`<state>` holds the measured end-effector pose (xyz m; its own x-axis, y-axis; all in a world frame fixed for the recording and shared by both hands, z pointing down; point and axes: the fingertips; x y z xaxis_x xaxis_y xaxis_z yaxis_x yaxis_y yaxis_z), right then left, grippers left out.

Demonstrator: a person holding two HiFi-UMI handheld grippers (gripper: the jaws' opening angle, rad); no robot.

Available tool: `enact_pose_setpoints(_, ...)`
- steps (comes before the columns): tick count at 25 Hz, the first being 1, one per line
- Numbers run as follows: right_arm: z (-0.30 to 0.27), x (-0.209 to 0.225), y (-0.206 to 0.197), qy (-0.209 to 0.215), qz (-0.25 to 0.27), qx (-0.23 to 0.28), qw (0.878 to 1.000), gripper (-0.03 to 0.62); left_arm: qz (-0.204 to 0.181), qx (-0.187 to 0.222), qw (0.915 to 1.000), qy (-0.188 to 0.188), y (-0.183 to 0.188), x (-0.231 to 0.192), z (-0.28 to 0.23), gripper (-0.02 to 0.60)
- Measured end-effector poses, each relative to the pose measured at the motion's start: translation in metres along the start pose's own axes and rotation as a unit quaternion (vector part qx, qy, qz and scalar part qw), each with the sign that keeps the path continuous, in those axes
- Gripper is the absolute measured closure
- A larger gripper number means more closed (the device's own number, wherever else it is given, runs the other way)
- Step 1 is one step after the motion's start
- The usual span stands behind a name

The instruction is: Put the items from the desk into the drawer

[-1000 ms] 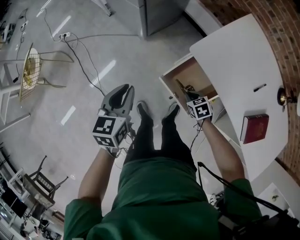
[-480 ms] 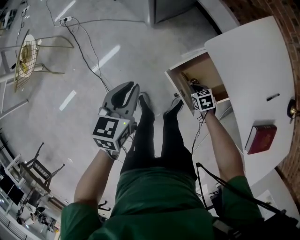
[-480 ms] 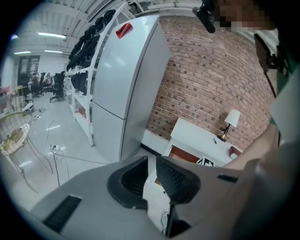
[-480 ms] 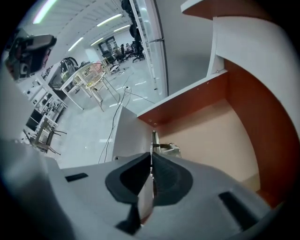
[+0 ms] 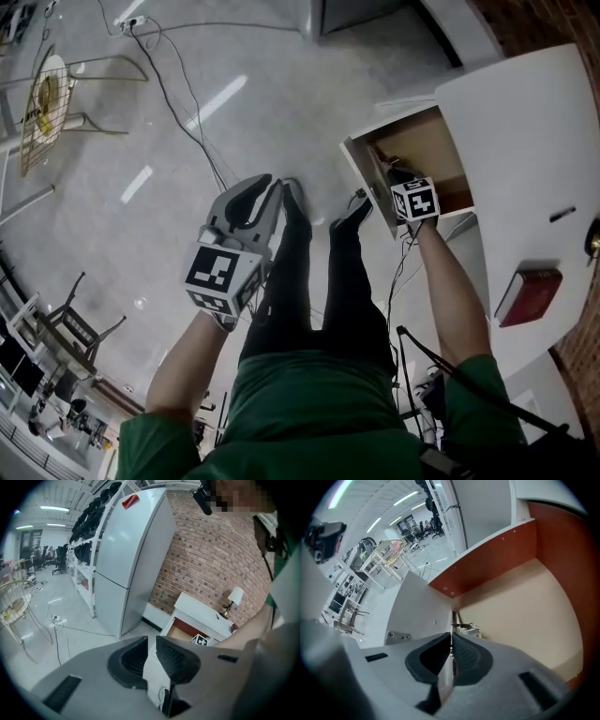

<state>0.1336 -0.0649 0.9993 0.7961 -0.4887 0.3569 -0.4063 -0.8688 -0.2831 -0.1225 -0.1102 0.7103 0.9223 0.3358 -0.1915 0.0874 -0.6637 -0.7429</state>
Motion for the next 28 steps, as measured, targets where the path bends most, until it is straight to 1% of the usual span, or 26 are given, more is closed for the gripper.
enact_pose_setpoints(7,-0.006,0.002,-0.007,-0.002,0.014,-0.034,0.999,0.576,0.001,-0.003,0.9998,-0.019,0.001,0.013,0.002,0.531)
enact_pose_setpoints(8,-0.006,0.002,-0.007,-0.001,0.013,-0.034,0.999,0.572,0.002,-0.003,0.9998,-0.019,0.001,0.013,0.002,0.531)
enact_pose_setpoints(11,-0.004,0.002,-0.007,0.004,0.007,-0.031,0.999,0.534,0.001,-0.006,0.9998,-0.017,-0.002,0.014,0.003,0.531)
enact_pose_setpoints(15,0.008,0.004,0.001,-0.017,0.011,-0.018,1.0,0.526,0.0,-0.005,0.9999,-0.014,0.0,0.016,0.003,0.531)
enact_pose_setpoints(18,0.029,0.003,0.012,-0.045,-0.011,0.009,0.999,0.525,-0.002,0.003,0.9999,-0.016,0.01,0.021,0.006,0.531)
enact_pose_setpoints(20,0.05,-0.009,0.022,-0.053,-0.018,0.034,0.998,0.526,-0.004,0.009,0.9998,-0.019,0.019,0.026,0.01,0.531)
enact_pose_setpoints(24,0.098,-0.057,0.051,-0.037,0.013,0.093,0.995,0.531,-0.007,0.029,0.9992,-0.025,0.044,0.036,0.021,0.531)
enact_pose_setpoints(28,0.149,-0.1,0.085,-0.022,0.049,0.147,0.988,0.558,-0.009,0.049,0.9983,-0.029,0.071,0.041,0.039,0.531)
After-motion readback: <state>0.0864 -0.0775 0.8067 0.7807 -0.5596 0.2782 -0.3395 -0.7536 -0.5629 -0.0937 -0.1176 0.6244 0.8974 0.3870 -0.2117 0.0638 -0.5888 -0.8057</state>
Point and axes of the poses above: the fingertips, and each gripper's own axes: z backward along the fingers, x to its right, y out of its top, and after that the axes turned 9 degrees about y, right-handed
